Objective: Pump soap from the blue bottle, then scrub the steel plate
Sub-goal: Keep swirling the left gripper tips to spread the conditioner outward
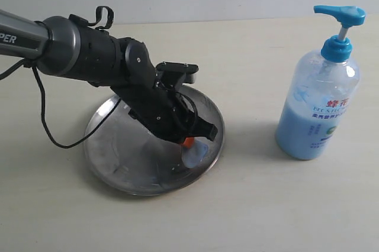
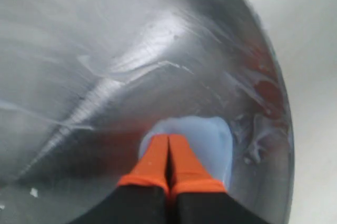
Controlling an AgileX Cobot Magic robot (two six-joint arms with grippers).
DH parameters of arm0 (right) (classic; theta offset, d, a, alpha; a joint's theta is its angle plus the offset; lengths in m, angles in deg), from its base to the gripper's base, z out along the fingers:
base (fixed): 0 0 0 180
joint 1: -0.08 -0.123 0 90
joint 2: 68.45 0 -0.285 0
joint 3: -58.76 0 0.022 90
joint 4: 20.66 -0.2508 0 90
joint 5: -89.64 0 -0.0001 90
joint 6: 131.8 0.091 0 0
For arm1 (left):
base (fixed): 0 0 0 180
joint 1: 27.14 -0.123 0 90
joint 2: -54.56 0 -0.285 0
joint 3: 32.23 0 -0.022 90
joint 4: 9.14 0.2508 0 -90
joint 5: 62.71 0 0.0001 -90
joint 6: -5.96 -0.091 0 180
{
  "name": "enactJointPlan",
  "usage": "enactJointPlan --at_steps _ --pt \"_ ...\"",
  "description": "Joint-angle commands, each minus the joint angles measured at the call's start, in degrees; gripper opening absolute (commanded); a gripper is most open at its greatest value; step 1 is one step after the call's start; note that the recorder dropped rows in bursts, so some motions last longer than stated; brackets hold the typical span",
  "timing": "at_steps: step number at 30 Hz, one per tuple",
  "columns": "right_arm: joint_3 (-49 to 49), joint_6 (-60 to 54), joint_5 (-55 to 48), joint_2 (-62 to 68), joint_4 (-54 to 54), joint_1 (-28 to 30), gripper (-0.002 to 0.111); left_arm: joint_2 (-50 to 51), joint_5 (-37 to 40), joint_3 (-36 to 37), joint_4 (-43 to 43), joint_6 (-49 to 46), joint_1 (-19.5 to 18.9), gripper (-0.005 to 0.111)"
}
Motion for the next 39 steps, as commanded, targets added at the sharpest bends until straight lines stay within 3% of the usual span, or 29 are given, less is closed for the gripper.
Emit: enactJointPlan --at_steps 1,10,17,22,31,39 --pt "0.31 -0.21 0.6 -0.37 0.06 0.22 0.0 1.22 -3.22 0.61 0.46 1.11 -0.06 0.0" --pt "0.31 -0.21 0.67 -0.37 -0.04 0.22 0.0 1.22 -0.18 0.61 -3.98 0.58 0.06 0.0" --pt "0.31 -0.21 0.67 -0.37 -0.04 0.22 0.0 1.22 5.6 0.61 -10.16 -5.38 0.06 0.0" --pt "0.31 -0.21 0.46 -0.37 0.03 0.22 0.0 1.22 9.78 0.61 -10.1 -7.87 0.06 0.0" --pt "0.31 -0.21 0.1 -0.37 0.03 0.22 0.0 1.22 10.66 0.61 -1.47 -6.47 -0.04 0.0" --pt "0.31 -0.21 0.1 -0.37 0.03 0.22 0.0 1.22 4.12 0.61 7.37 1.55 -0.04 0.0"
